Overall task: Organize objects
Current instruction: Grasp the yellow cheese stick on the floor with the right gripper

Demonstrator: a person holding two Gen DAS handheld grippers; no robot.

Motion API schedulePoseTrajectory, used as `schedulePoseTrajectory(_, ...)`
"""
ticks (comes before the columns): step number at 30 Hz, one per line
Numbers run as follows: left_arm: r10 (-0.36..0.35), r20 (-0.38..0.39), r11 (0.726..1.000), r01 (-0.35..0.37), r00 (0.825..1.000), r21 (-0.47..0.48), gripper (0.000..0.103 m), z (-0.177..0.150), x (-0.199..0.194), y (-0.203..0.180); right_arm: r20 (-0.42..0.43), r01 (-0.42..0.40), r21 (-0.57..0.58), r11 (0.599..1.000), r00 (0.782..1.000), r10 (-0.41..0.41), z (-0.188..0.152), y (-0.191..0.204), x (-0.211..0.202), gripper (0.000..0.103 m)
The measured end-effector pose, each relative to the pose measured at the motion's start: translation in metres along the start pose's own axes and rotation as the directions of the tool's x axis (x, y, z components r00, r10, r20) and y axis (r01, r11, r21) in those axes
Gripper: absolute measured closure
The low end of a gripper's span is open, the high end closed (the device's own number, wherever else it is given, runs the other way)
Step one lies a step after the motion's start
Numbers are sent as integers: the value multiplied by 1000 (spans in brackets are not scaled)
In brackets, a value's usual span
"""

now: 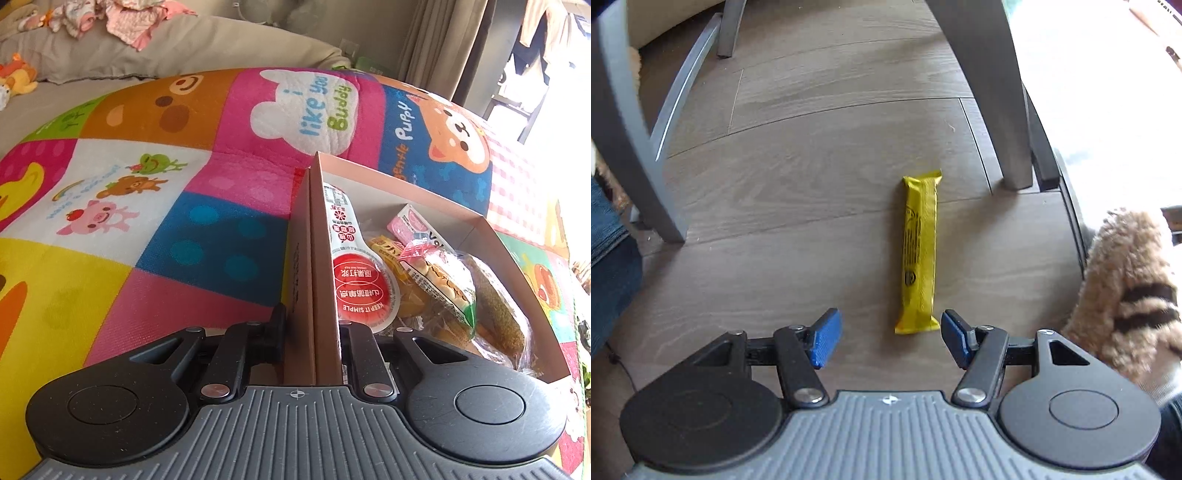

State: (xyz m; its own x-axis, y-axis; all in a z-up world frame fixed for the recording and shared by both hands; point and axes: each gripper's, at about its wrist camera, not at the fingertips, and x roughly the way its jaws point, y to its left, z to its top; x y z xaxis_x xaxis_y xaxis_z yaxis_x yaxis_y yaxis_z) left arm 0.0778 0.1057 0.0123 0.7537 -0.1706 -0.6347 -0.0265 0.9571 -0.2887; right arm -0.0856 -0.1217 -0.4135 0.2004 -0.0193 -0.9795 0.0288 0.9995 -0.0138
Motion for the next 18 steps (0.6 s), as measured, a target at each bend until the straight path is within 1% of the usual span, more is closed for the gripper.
schedulePoseTrajectory(2,-1,3,1000,1,1000,-17,86,0,0,1,3,-8,2,1000,1000,8,11,-2,15,43)
schedulePoseTrajectory(4,-2,8,1000,2,1000,-22,86,-1,-1,1,9,-39,6,999,999,39,23,-4,32,43)
schedulePoseTrajectory(5,-3,12,1000,3,1000,-21,86,-1,-1,1,17,-34,16,999,999,34,27,-7,39,40)
schedulePoseTrajectory(6,-3,17,1000,4,1000,-19,86,-2,-1,1,30,-26,21,999,999,25,30,-8,42,39)
schedulePoseTrajectory(7,-3,20,1000,3,1000,-18,86,-2,-1,1,24,-35,31,999,999,35,36,-12,50,41)
schedulePoseTrajectory(9,0,26,1000,0,1000,-19,86,-2,-1,0,-14,-58,63,996,998,59,39,-20,61,48)
schedulePoseTrajectory(11,0,29,1000,0,1000,-17,86,-2,-1,0,-5,-32,36,999,999,32,36,-19,65,59)
schedulePoseTrajectory(12,-1,29,1000,1,1000,-18,86,-3,-1,0,-20,-18,-6,1000,1000,18,34,-16,64,77)
schedulePoseTrajectory(13,0,30,1000,1,1000,-17,86,-2,-1,0,-56,-13,-41,999,998,11,31,-14,63,81)
schedulePoseTrajectory(14,0,32,1000,0,999,-15,86,-2,-1,0,-84,-4,-63,998,997,-2,27,-14,57,81)
schedulePoseTrajectory(16,0,29,1000,1,1000,-24,86,-2,0,1,-85,11,-84,996,996,-18,16,-22,33,81)
schedulePoseTrajectory(18,-1,32,999,3,999,-39,86,-2,0,2,-126,-12,-70,997,992,3,1,-38,1,81)
